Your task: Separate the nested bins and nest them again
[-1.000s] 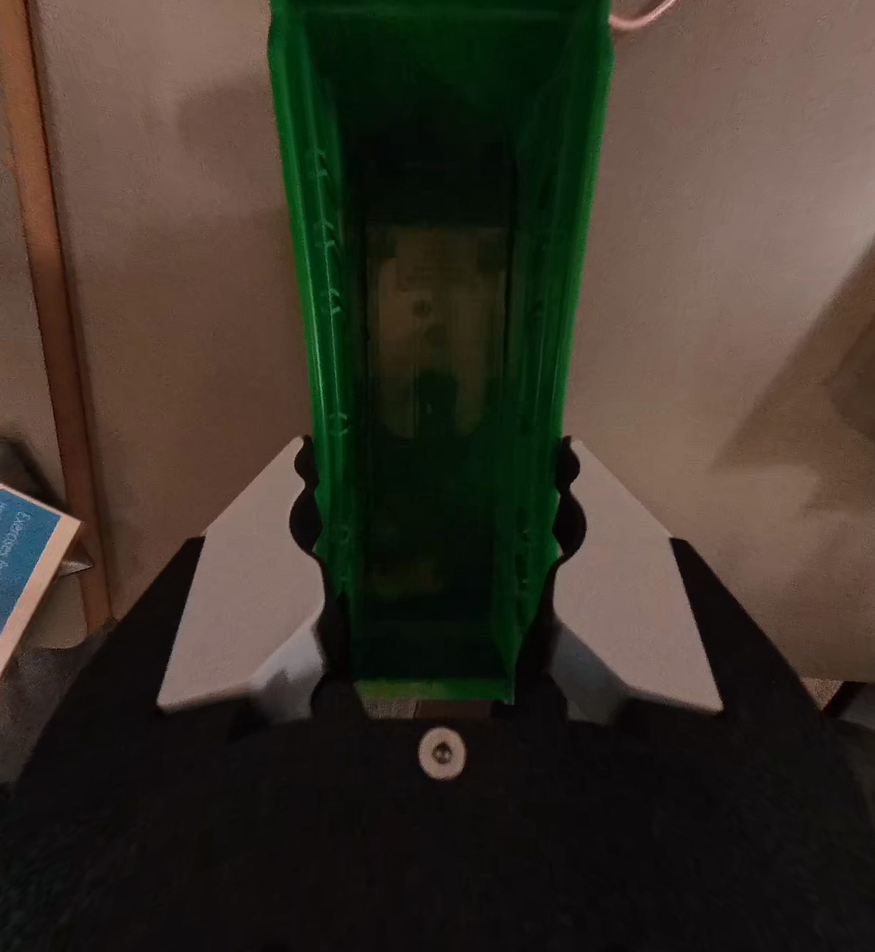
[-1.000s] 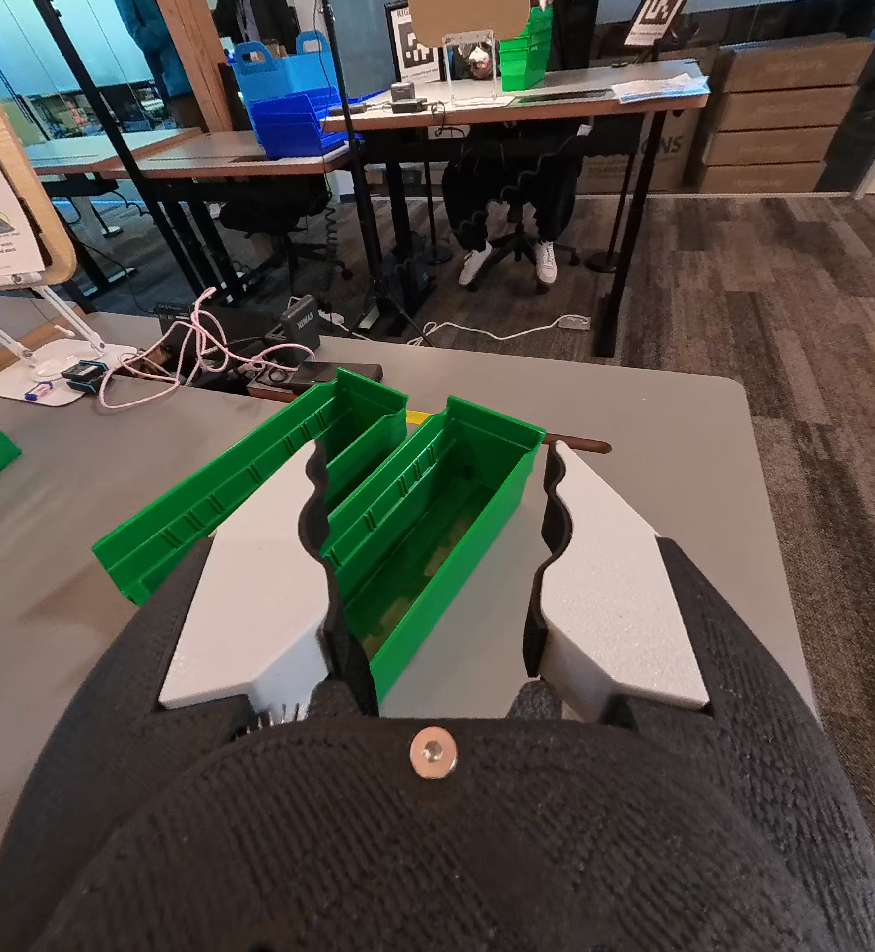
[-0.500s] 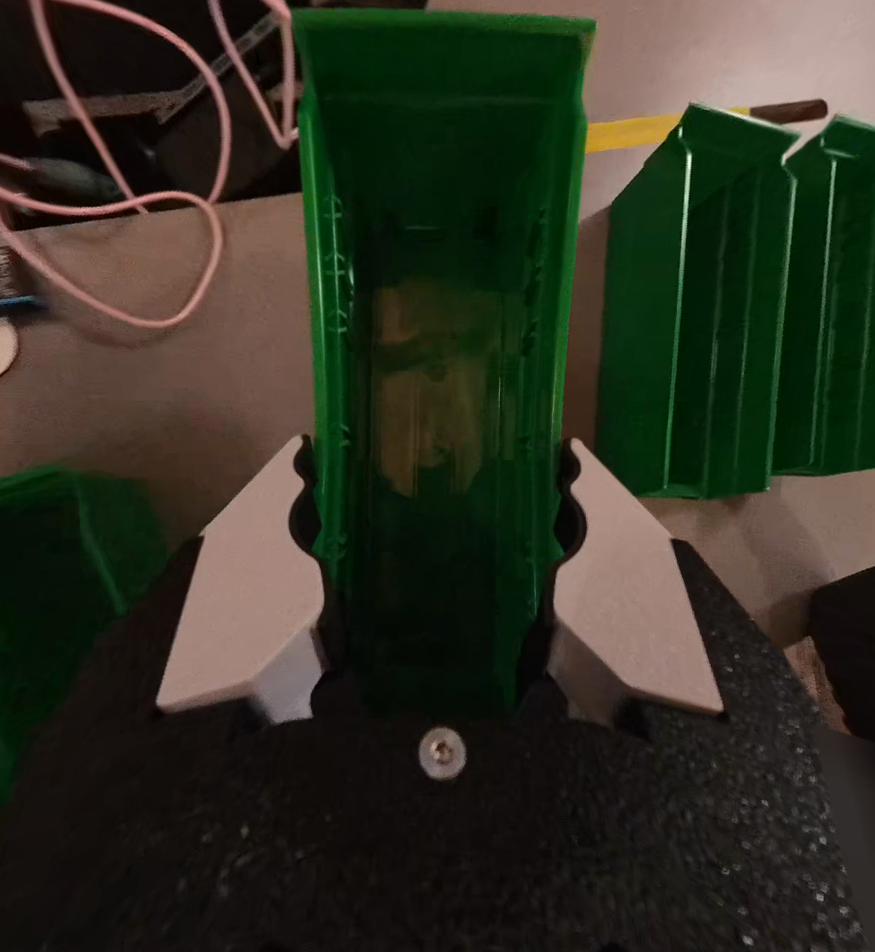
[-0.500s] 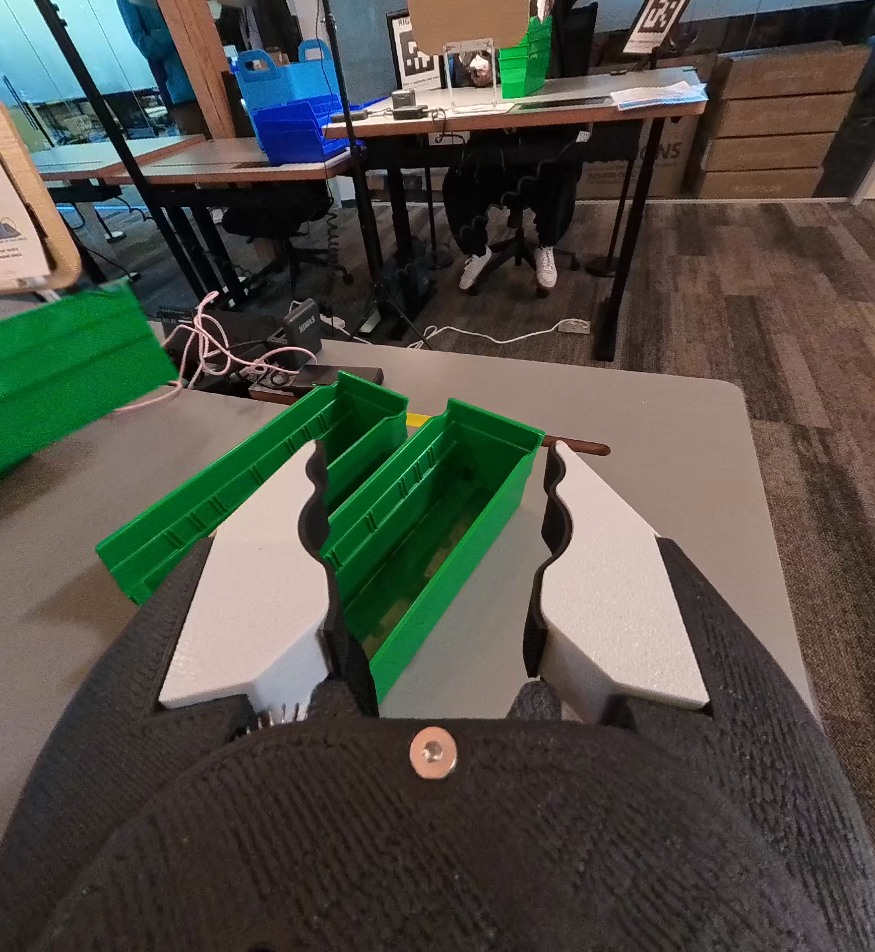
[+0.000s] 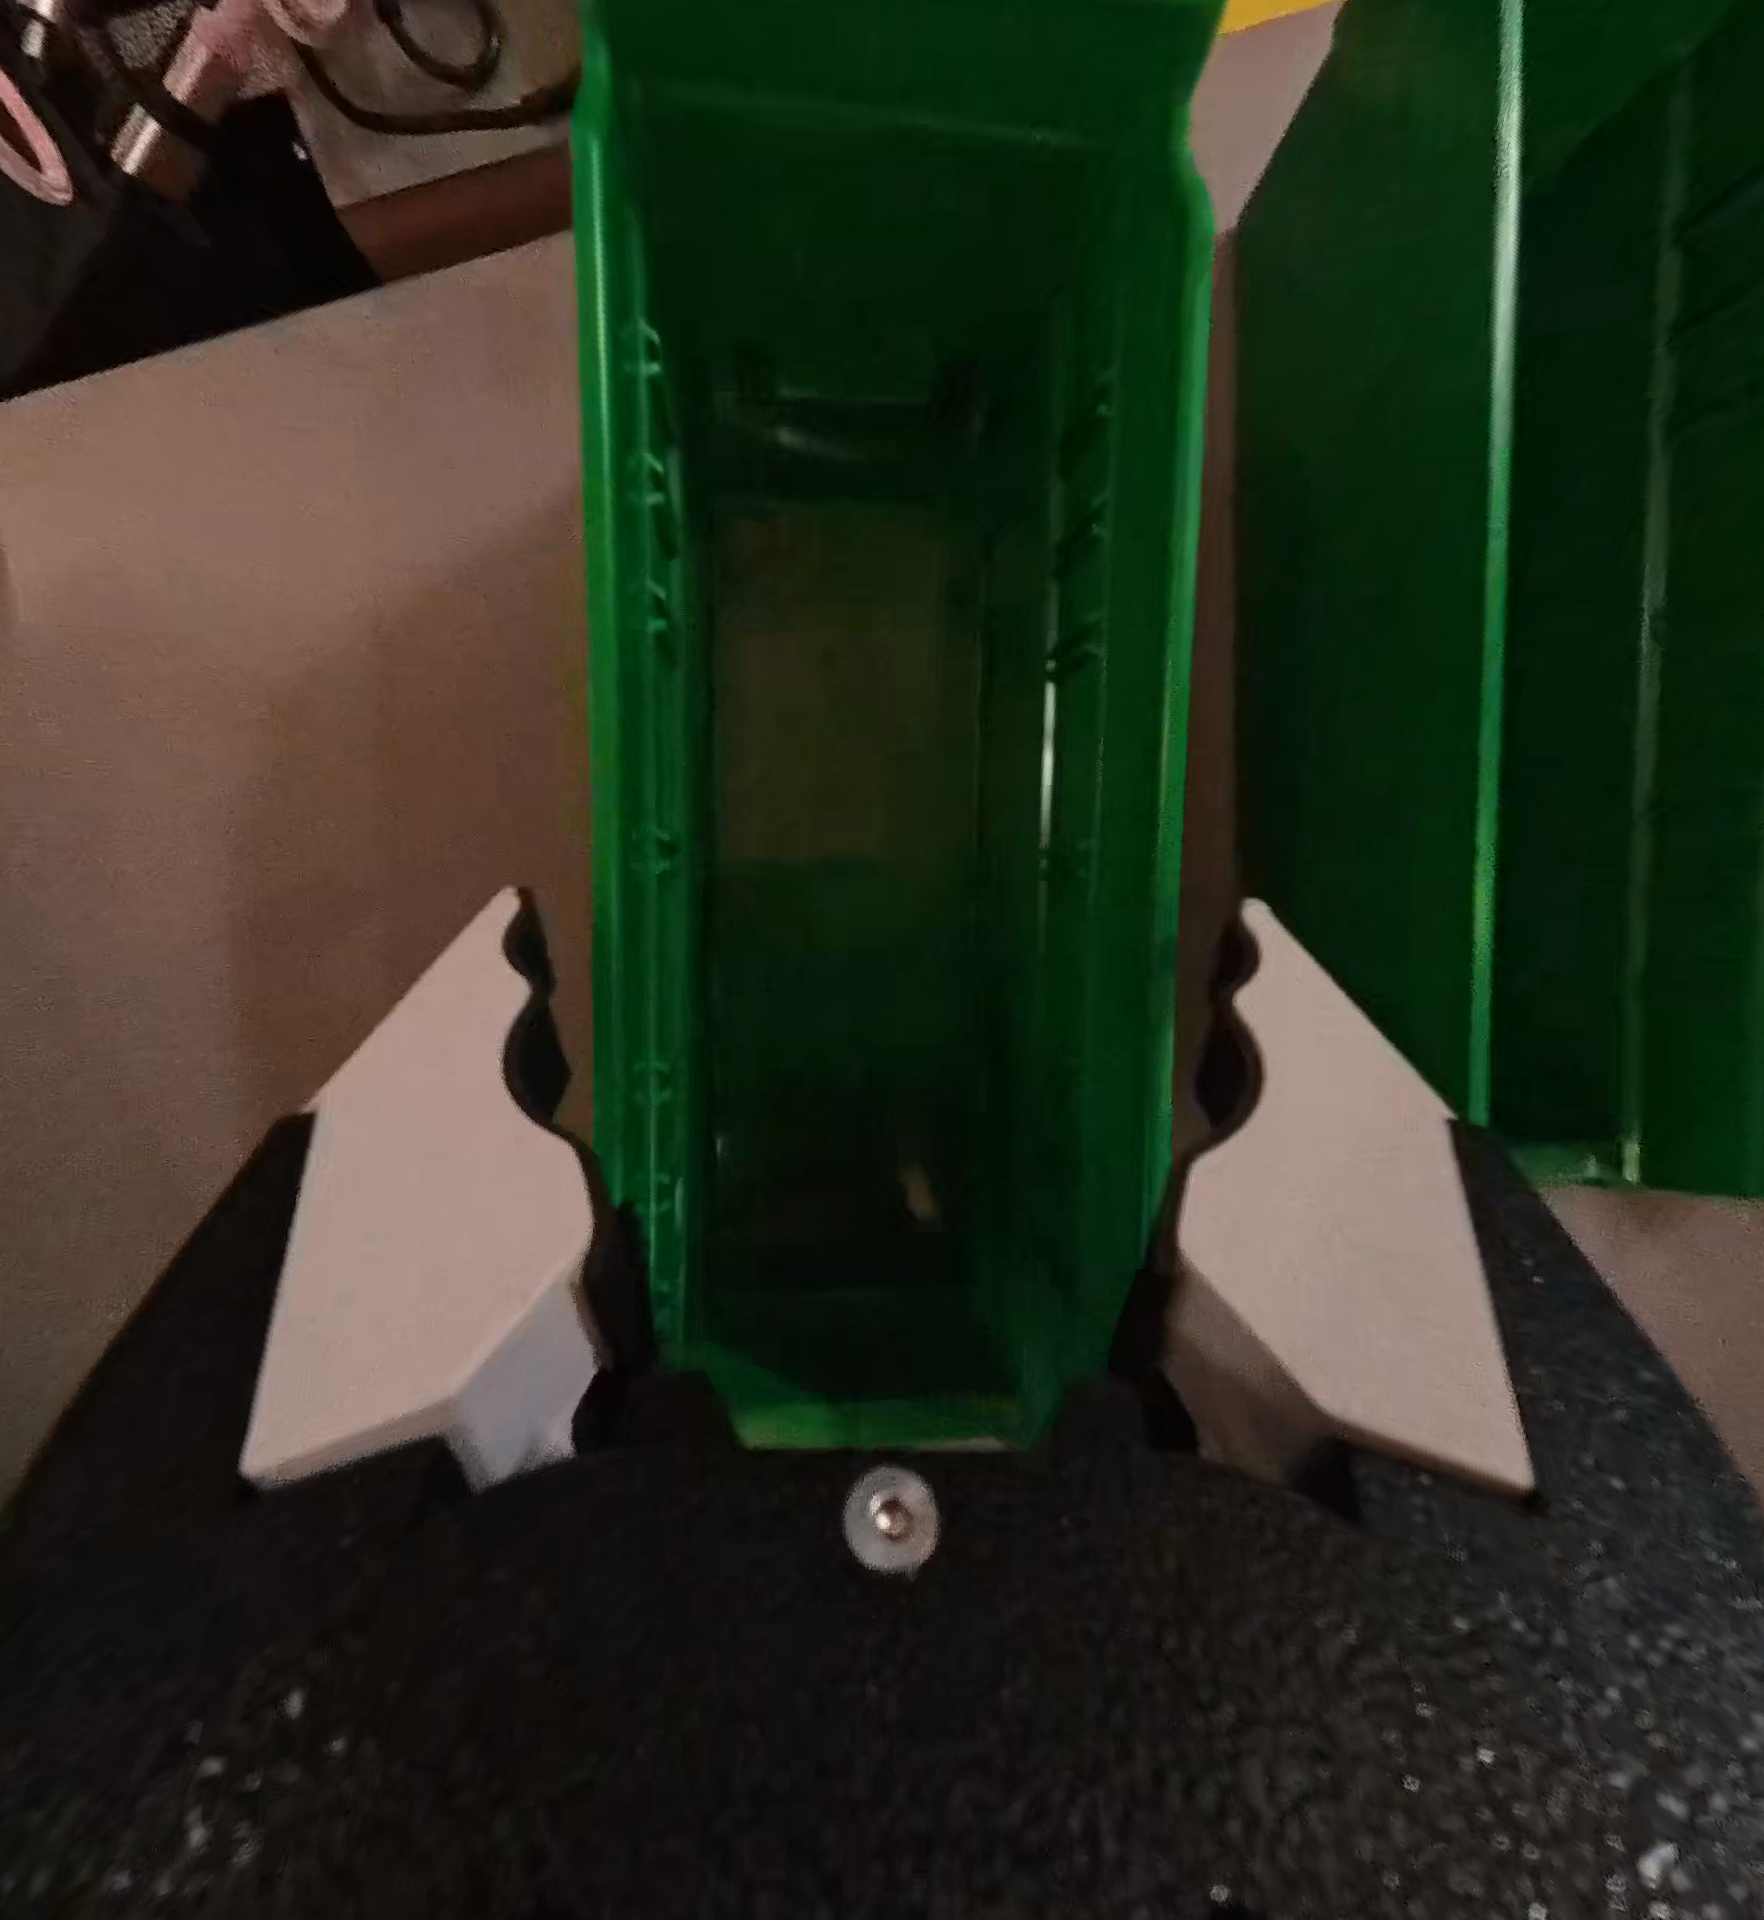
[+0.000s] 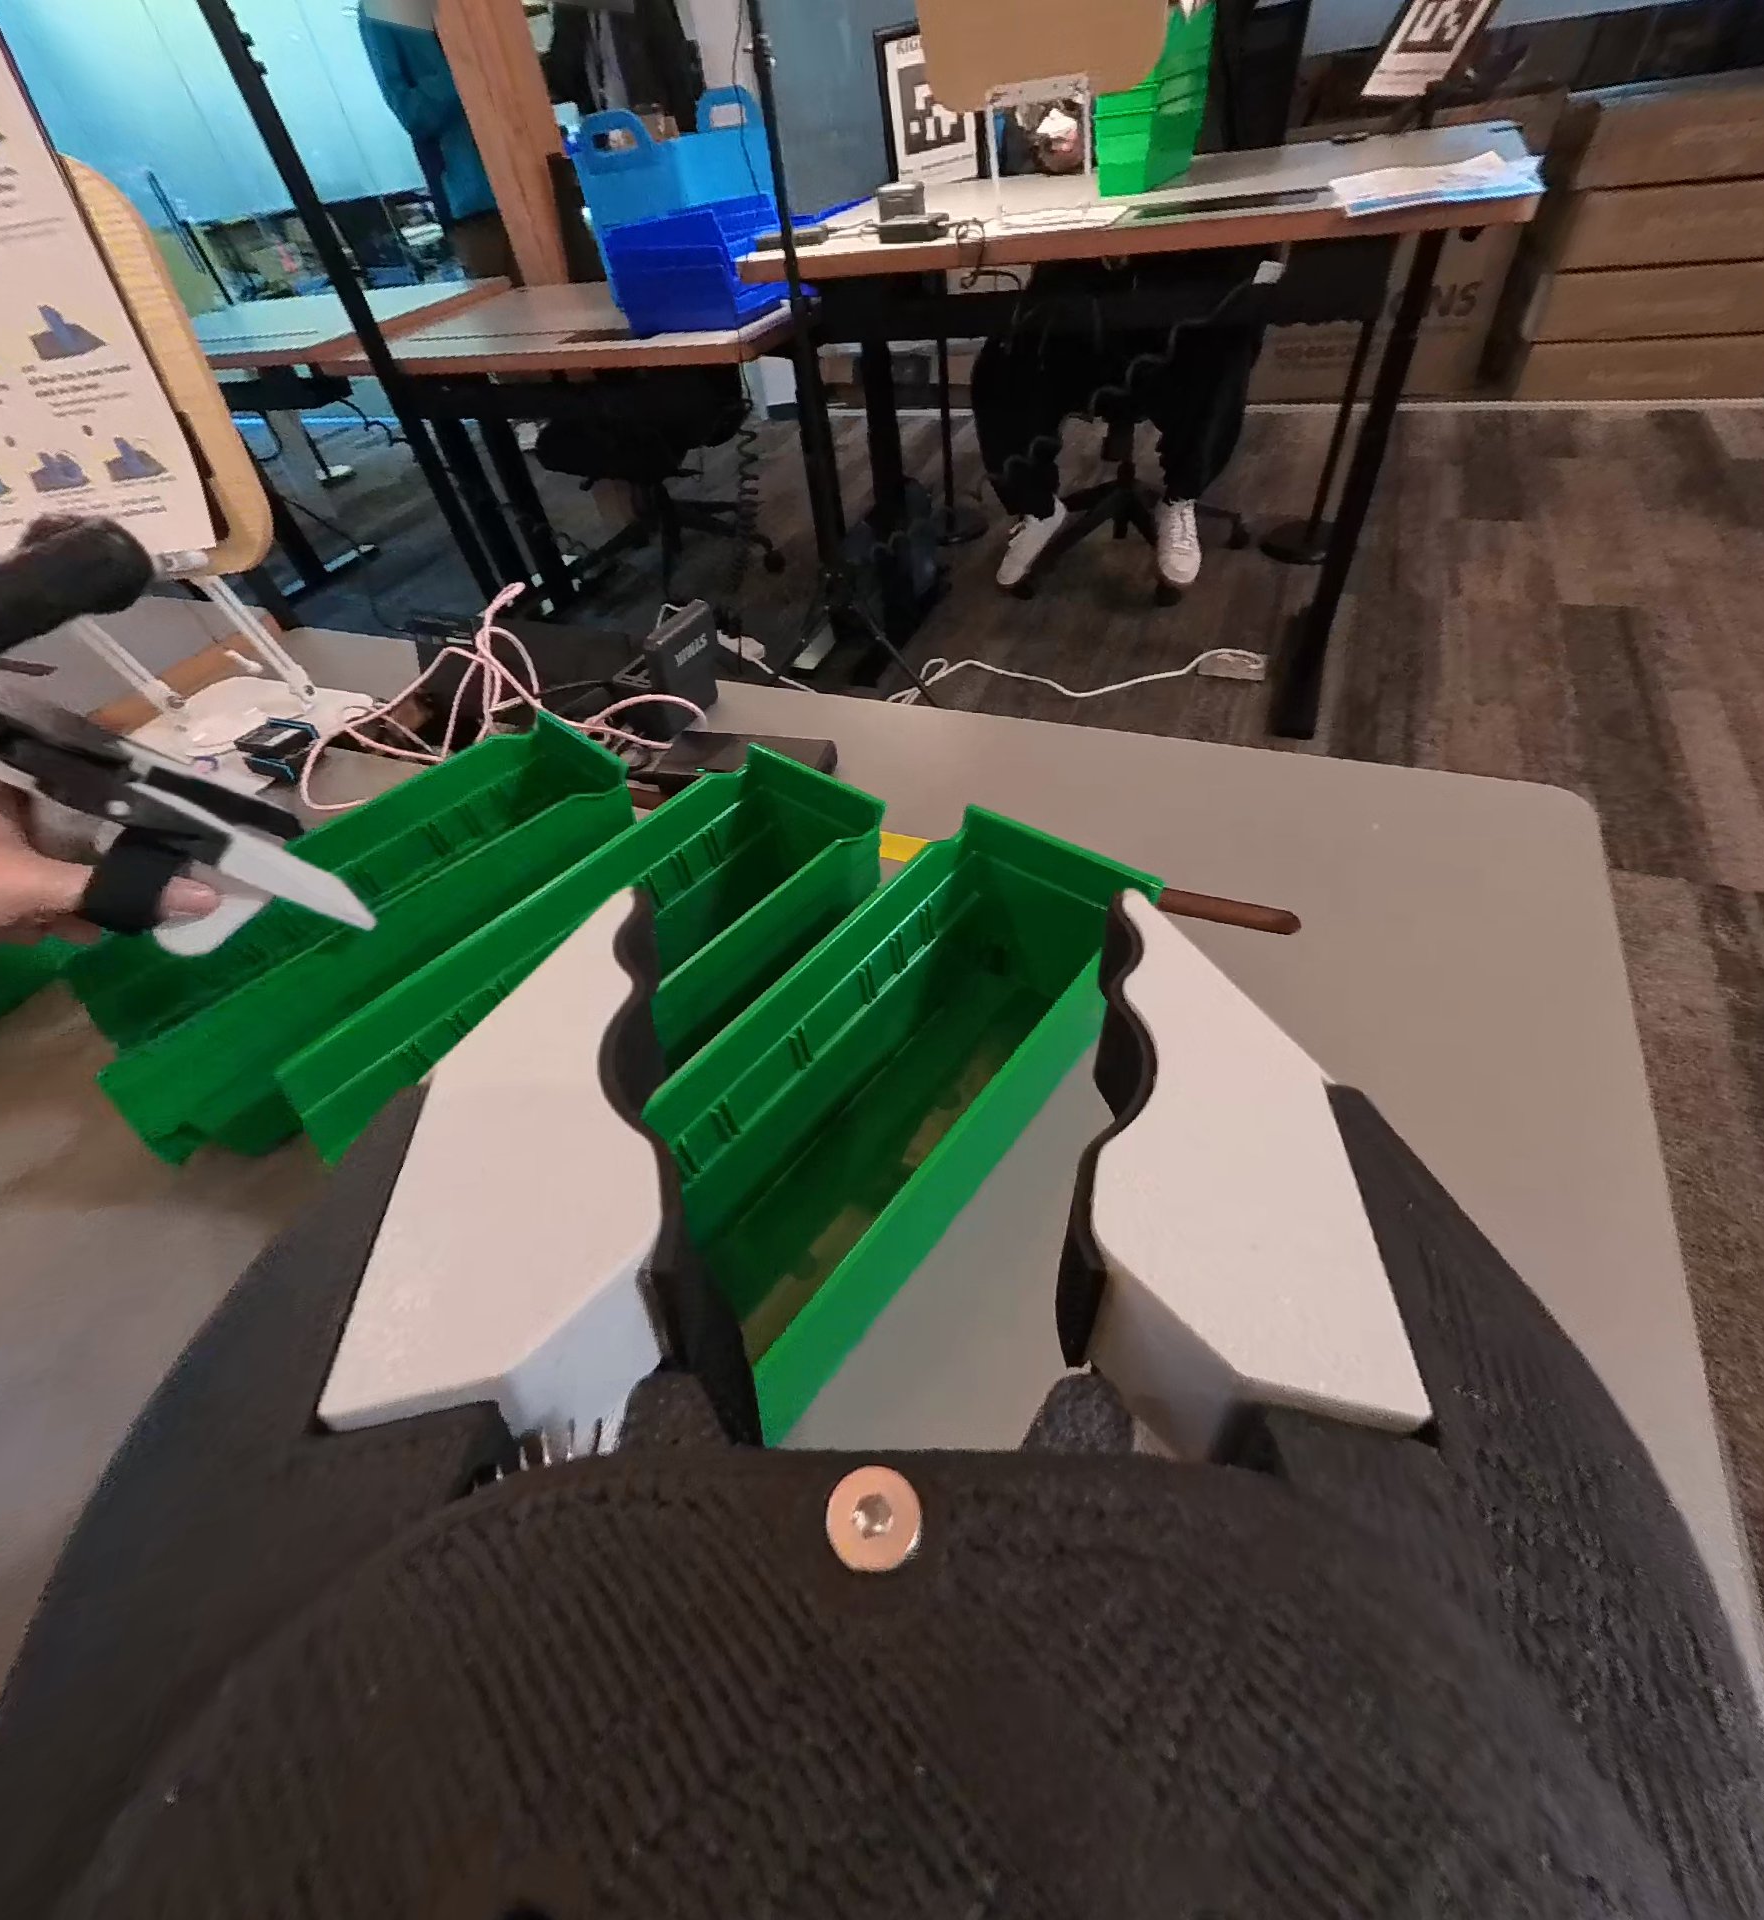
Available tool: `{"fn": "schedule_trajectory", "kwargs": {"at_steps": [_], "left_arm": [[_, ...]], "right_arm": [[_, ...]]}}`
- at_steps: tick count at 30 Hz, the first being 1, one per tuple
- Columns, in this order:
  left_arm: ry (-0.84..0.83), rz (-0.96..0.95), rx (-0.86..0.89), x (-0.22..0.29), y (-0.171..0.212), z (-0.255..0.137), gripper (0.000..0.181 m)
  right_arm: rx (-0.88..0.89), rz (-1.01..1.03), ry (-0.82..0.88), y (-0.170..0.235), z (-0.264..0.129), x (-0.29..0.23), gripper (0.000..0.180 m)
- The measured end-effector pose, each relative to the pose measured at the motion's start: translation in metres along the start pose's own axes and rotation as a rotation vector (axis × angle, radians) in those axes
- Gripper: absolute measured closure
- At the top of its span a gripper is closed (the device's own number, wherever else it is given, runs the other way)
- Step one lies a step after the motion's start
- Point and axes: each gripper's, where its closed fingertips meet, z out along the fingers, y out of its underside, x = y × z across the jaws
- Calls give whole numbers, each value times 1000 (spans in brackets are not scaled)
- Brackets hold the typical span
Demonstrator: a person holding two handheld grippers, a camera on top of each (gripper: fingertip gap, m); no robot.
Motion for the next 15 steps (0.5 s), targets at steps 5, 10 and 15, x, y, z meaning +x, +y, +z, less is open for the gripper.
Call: {"fn": "schedule_trajectory", "kwargs": {"at_steps": [5, 10, 15], "left_arm": [[275, 6, 75, 16, 22, -56, 46], [175, -189, 298, -98, 53, -142, 55], [-84, -362, 221, -238, 146, -176, 76]], "right_arm": [[-20, -17, 16, 3, 2, 1, 92], [0, -11, 23, 0, 1, 4, 93], [-4, 0, 35, 1, 2, 8, 93]]}}
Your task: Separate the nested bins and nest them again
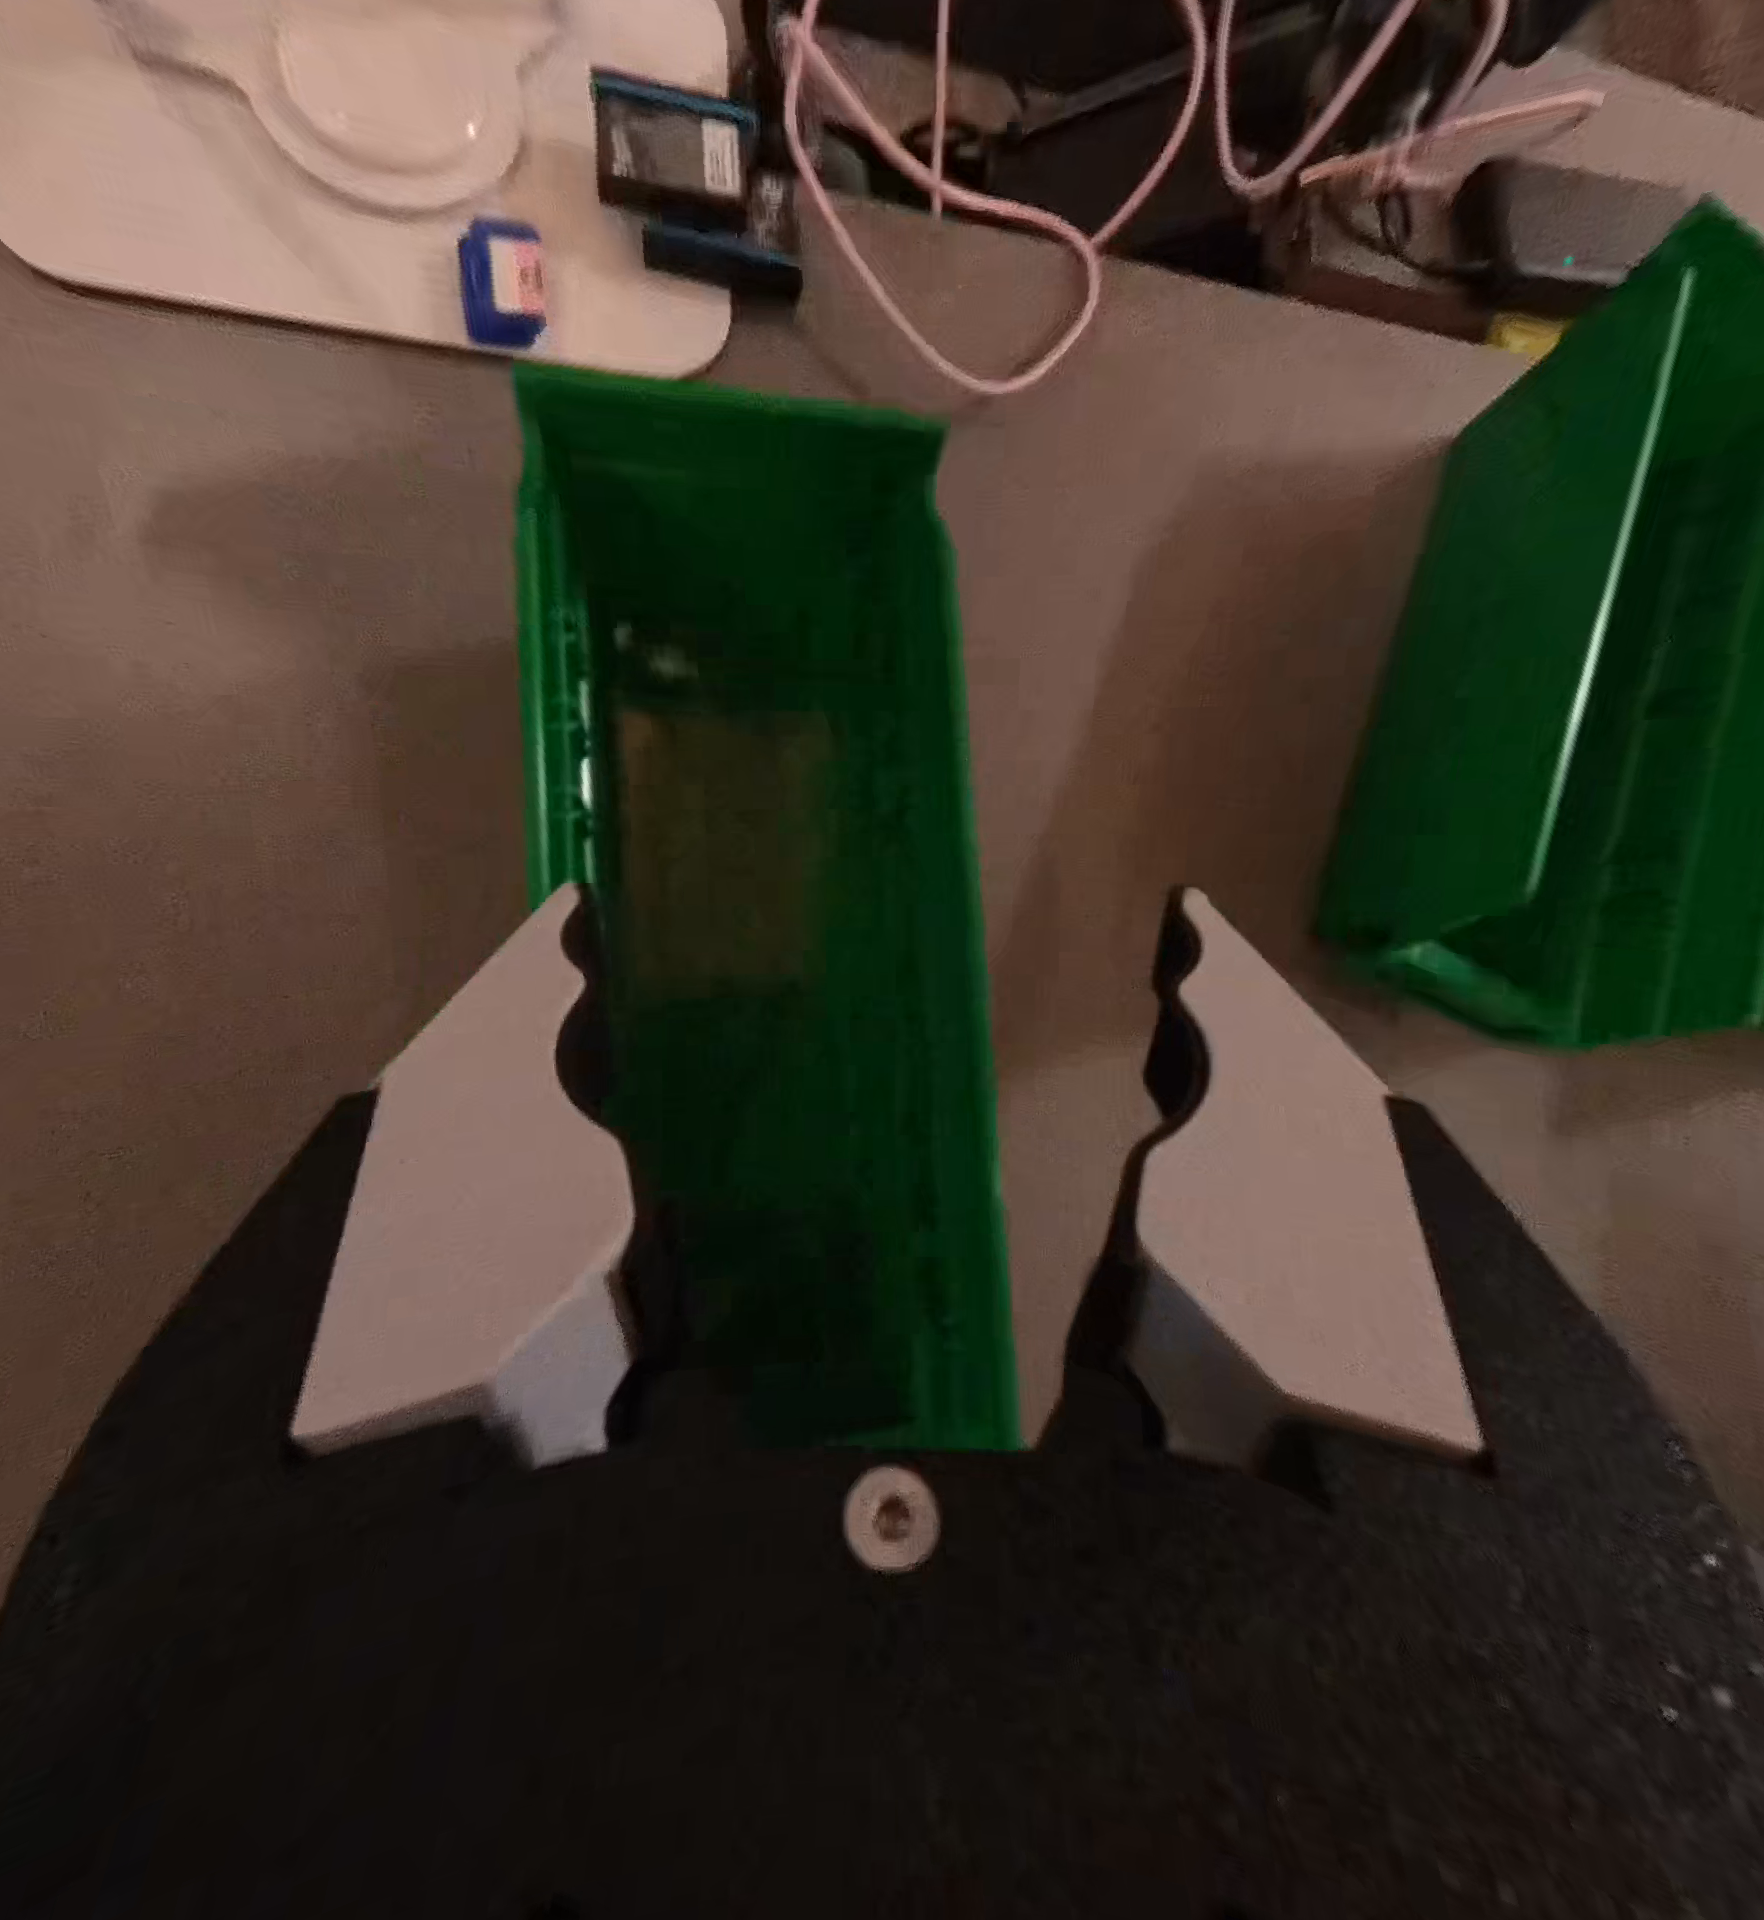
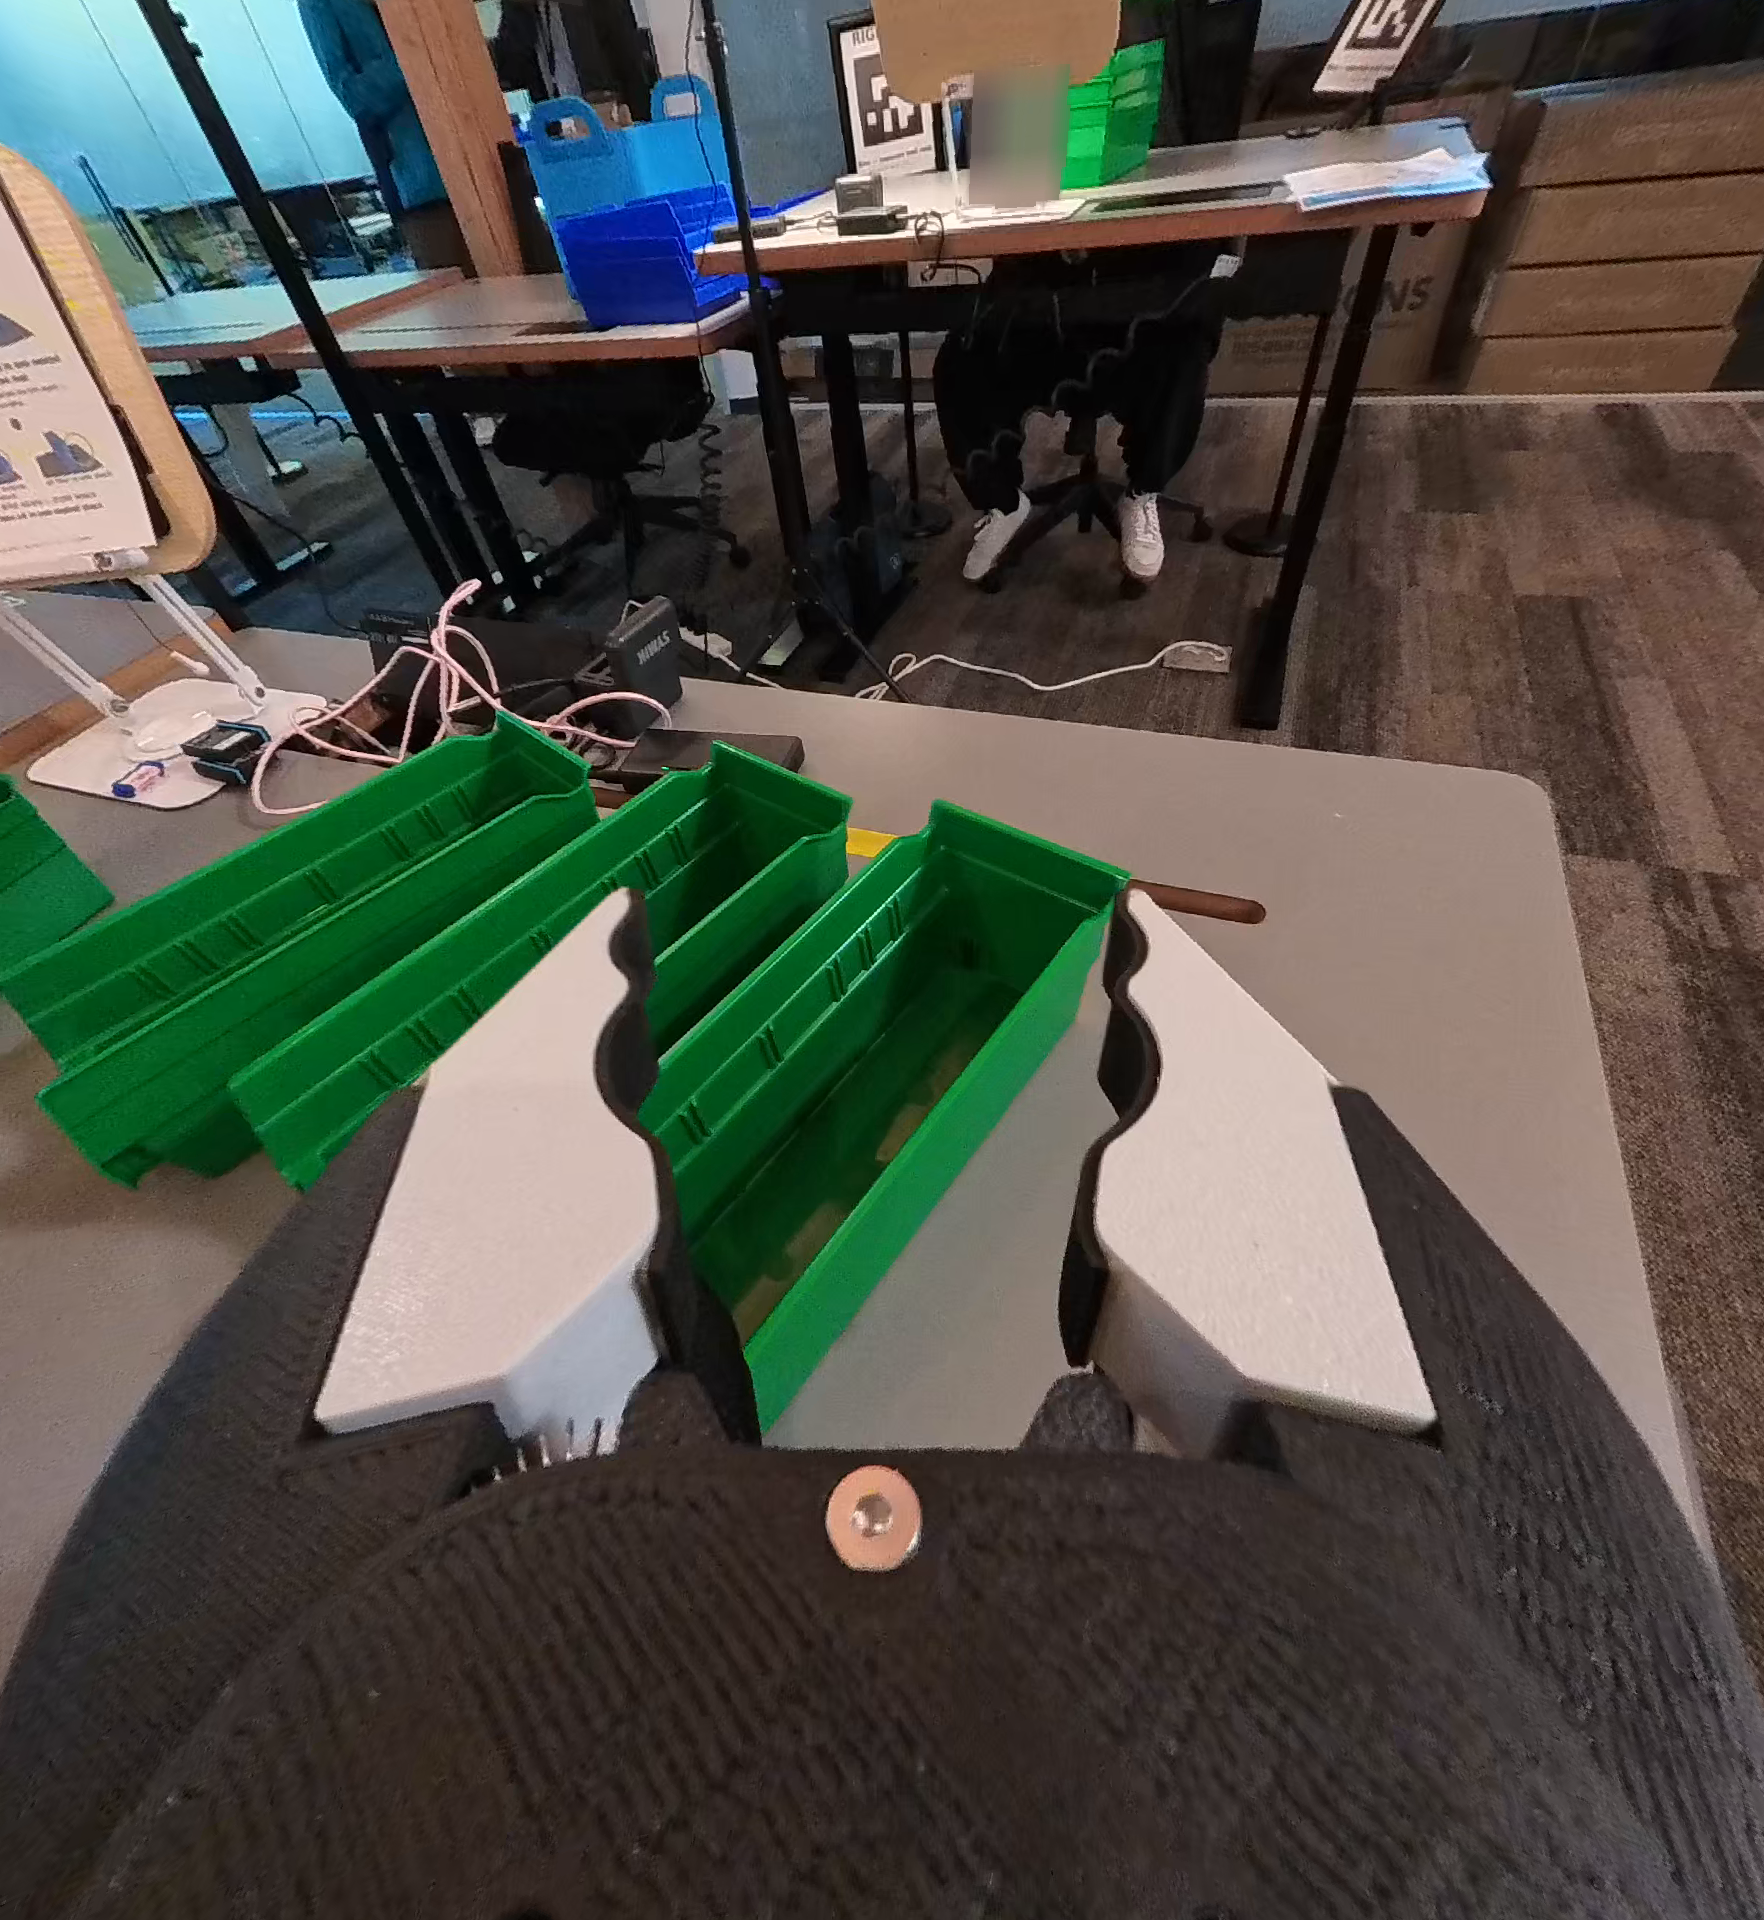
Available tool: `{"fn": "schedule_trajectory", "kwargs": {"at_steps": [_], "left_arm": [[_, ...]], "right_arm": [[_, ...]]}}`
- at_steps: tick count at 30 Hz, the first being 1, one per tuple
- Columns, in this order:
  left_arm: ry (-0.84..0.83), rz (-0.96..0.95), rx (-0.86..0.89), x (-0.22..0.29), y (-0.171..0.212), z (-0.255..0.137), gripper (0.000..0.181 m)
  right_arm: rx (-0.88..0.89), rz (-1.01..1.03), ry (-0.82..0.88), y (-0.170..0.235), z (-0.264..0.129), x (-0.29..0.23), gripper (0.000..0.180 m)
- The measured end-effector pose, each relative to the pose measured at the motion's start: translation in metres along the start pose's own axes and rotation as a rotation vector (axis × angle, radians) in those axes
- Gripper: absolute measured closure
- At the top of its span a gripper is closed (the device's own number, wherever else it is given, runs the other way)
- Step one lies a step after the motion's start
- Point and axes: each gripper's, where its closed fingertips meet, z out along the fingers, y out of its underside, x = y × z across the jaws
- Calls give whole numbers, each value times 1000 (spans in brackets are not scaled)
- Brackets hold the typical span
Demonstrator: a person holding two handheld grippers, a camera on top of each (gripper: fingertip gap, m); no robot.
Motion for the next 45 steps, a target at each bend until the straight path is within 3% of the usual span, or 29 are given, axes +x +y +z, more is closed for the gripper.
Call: {"fn": "schedule_trajectory", "kwargs": {"at_steps": [6, 8, 10, 13, 18, 25, 28, 29, 31, 34, 37, 41, 45], "left_arm": [[31, -87, -149, -62, 70, 10, 73], [84, -134, -168, -62, 81, 19, 95], [125, -139, -146, -59, 81, 26, 139], [27, -128, -147, -70, 82, 31, 171], [-23, -111, -156, -52, 73, 44, 175], [30, -122, -147, -5, 52, 75, 175], [89, -135, -140, 12, 46, 83, 168], [142, -157, -119, 21, 42, 82, 153], [228, -191, -64, 33, 35, 72, 105], [325, -161, 86, 42, 31, 36, 80], [282, -122, 298, 22, 36, -3, 67], [47, -87, 611, -39, 52, -33, 60], [-30, -89, 774, -72, 78, -35, 61]], "right_arm": [[-12, 12, 13, 3, 5, 4, 92], [-12, 25, 25, 3, 7, 5, 92], [-13, 25, 24, 3, 8, 4, 92], [-14, 20, 12, 3, 9, 1, 92], [-19, 27, 12, 4, 10, 4, 92], [-53, 38, 24, 12, 18, 11, 92], [-50, 17, 31, 11, 21, 9, 92], [-46, -1, 29, 10, 21, 6, 92], [-30, -52, 32, 5, 23, -2, 92], [17, -184, 31, -6, 22, -21, 92], [68, -312, 47, -17, 19, -46, 92], [92, -316, -78, -13, 30, -111, 92], [-68, -207, -233, 18, 66, -188, 93]]}}
